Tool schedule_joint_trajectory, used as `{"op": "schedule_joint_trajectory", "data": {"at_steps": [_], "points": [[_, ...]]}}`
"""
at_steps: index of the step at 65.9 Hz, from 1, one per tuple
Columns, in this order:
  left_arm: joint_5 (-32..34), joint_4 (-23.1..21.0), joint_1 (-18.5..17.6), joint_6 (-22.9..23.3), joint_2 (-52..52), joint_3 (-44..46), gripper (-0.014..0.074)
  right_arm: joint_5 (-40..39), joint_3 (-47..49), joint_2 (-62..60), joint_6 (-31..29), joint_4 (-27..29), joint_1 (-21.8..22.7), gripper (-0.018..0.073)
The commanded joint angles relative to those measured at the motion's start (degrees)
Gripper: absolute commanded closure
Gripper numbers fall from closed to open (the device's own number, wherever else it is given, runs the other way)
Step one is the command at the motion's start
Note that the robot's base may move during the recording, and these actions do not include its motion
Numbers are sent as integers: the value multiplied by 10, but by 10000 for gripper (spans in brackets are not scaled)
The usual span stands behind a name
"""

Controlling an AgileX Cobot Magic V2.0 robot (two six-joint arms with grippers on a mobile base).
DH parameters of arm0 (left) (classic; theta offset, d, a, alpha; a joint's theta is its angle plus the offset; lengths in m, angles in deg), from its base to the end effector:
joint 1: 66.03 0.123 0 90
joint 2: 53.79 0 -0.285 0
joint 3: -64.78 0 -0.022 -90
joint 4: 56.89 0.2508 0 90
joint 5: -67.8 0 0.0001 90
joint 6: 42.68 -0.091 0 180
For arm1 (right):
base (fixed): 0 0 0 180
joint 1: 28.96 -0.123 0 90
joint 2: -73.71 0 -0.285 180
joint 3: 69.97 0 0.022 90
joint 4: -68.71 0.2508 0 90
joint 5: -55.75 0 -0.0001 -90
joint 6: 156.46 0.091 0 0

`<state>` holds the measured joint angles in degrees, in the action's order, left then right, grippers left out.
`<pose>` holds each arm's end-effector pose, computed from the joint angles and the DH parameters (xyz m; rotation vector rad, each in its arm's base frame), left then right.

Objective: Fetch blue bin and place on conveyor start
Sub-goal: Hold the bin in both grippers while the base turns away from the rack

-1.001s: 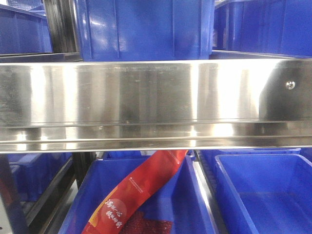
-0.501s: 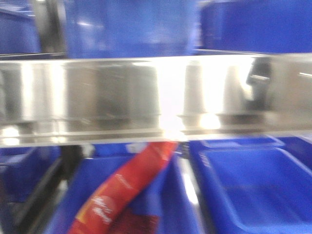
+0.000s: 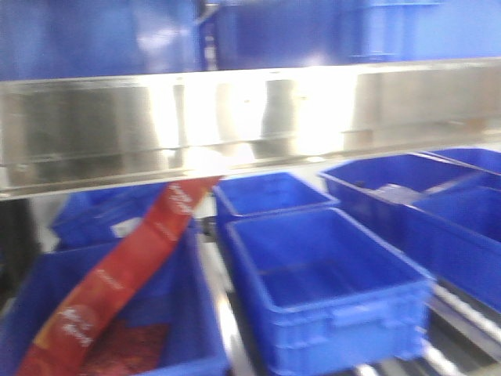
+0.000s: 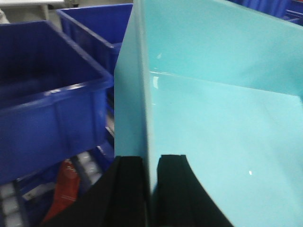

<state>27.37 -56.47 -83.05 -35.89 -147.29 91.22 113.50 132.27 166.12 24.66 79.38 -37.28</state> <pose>0.3124 -0.0952 0.4980 0.1701 1.8777 -0.2771 0.3064 0.0592 0.4588 -0.1152 2.2313 0.3199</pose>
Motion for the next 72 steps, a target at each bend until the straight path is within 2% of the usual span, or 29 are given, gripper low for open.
{"op": "schedule_joint_trajectory", "data": {"at_steps": [1, 72], "points": [[42, 3, 0, -2, 7, 7, 708, -4, 5, -8, -21, -14, 2, 711], [42, 3, 0, -2, 7, 7, 708, -4, 5, -8, -21, -14, 2, 711]]}}
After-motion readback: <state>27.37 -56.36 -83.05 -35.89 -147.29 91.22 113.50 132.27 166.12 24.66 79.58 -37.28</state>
